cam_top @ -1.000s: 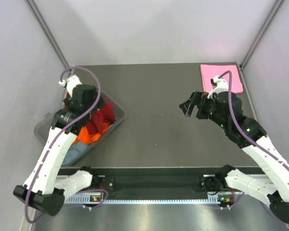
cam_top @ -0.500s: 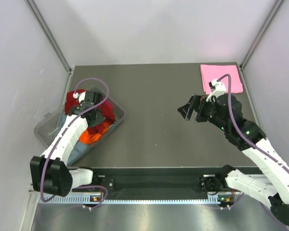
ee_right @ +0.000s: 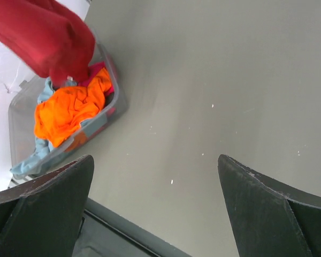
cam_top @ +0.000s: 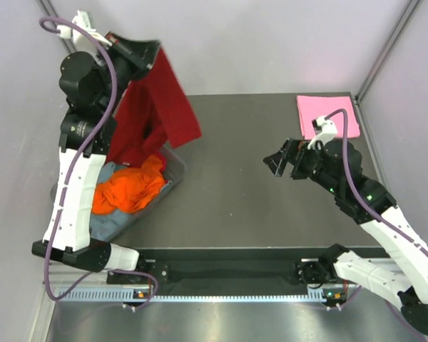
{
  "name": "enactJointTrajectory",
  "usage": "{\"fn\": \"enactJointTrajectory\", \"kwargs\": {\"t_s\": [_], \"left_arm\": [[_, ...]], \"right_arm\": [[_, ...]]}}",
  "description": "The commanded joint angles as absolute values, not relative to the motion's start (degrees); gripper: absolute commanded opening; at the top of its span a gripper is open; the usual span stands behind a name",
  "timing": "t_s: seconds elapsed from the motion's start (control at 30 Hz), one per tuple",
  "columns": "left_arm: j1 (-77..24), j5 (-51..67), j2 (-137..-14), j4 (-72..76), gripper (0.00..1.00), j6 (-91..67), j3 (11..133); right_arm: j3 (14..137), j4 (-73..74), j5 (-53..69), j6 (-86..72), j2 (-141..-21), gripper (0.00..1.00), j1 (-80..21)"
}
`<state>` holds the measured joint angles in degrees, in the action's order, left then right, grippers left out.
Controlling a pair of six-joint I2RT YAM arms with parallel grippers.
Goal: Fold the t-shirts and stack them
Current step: Move the tshirt to the center of the board
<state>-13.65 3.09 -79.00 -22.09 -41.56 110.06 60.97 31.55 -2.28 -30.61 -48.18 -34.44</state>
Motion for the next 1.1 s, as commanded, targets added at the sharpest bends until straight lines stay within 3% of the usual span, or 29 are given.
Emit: {"fn": "enactJointTrajectory", "kwargs": {"t_s": [0.0, 0.13, 0.23, 0.33, 0.4, 0.5, 0.6, 0.8, 0.93, 1.07], "left_arm": [[-21.7, 14.8, -82.8, -7.1, 0.0, -48.8, 113.9], [-34.7, 16.2, -82.9, -4.5, 0.0, -47.9, 107.0], [-38.7, 15.8, -80.1, 1.4, 0.0, -48.8, 87.9], [-41.2, 12.5, -77.7, 2.5, 0.0, -48.5, 77.4], [-41.7, 12.8, -77.0, 2.8, 0.15, -48.0, 69.3], [-41.7, 11.3, -76.4, -7.5, 0.48, -44.0, 67.3], [-41.7, 3.4, -73.5, -19.3, 0.61, -38.8, 69.1], [-39.6, -14.7, -67.3, -34.4, 0.69, -34.4, 68.1], [-35.3, -16.3, -66.4, -38.3, 0.73, -33.5, 65.5], [-28.1, -11.4, -67.1, -38.8, 0.74, -33.0, 62.9]], "right_arm": [[64.3, 29.9, -3.6, -30.8, -47.9, 1.0, -34.5], [63.8, 30.1, -4.0, -32.9, -46.8, 0.99, -34.7], [62.4, 30.9, -5.0, -34.5, -45.9, 1.0, -34.6], [60.6, 32.3, -7.8, -36.6, -45.2, 1.0, -34.5], [58.5, 32.7, -9.3, -37.5, -45.0, 1.0, -34.6], [56.2, 32.7, -10.4, -39.2, -45.8, 1.0, -34.5], [54.2, 30.9, -9.7, -39.9, -48.1, 1.0, -34.5], [49.7, 25.2, -5.5, -41.1, -57.2, 0.95, -34.5], [46.9, 21.7, -3.0, -44.8, -63.6, 0.84, -34.6], [41.9, 17.9, -2.5, -49.6, -64.7, 0.78, -34.6]]}}
